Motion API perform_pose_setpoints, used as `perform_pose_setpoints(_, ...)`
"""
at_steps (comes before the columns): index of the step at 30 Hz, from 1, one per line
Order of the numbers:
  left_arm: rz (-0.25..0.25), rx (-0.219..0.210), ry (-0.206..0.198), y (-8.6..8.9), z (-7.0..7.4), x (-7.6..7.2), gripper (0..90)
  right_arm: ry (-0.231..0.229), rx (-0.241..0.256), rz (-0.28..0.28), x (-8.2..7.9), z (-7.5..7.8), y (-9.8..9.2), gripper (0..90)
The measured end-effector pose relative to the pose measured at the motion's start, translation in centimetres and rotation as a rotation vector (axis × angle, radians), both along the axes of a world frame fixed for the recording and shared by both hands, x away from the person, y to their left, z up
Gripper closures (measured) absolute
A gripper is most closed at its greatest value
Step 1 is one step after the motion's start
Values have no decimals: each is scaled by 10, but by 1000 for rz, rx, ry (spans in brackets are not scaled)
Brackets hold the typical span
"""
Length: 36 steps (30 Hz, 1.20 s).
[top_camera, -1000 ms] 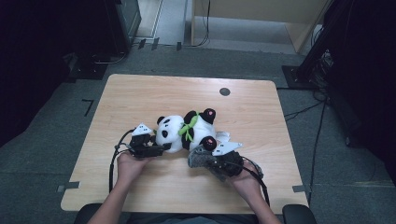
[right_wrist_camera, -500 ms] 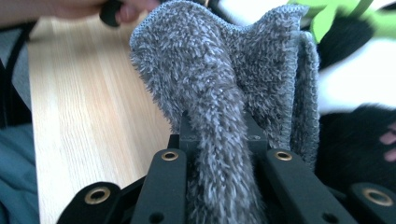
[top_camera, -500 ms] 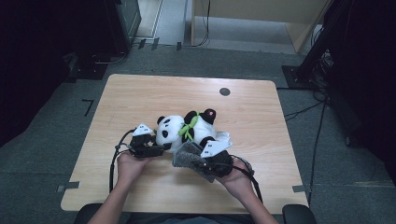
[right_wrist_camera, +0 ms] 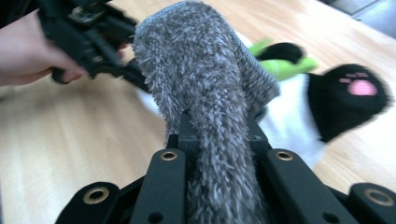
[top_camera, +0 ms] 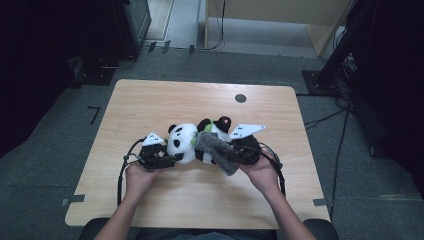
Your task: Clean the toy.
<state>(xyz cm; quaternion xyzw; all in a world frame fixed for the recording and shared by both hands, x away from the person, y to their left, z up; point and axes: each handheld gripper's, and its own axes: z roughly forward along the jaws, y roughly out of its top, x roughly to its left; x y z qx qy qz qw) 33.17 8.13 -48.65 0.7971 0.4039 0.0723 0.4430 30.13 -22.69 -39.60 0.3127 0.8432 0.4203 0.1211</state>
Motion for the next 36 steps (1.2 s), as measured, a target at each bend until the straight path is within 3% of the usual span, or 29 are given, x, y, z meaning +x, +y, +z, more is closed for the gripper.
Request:
perform_pose_setpoints(8,-5,7,-6,0,0,-1,368,-13,21,-93,15,2,-26,773)
perform_pose_setpoints(24,-3,-5,2,1,-1,1,357,34,56,-214,47,-15,-75,773)
perform_pose_setpoints(36,6,1,-9,0,-1,1,354,6,61,-330,64,-32,-111,773)
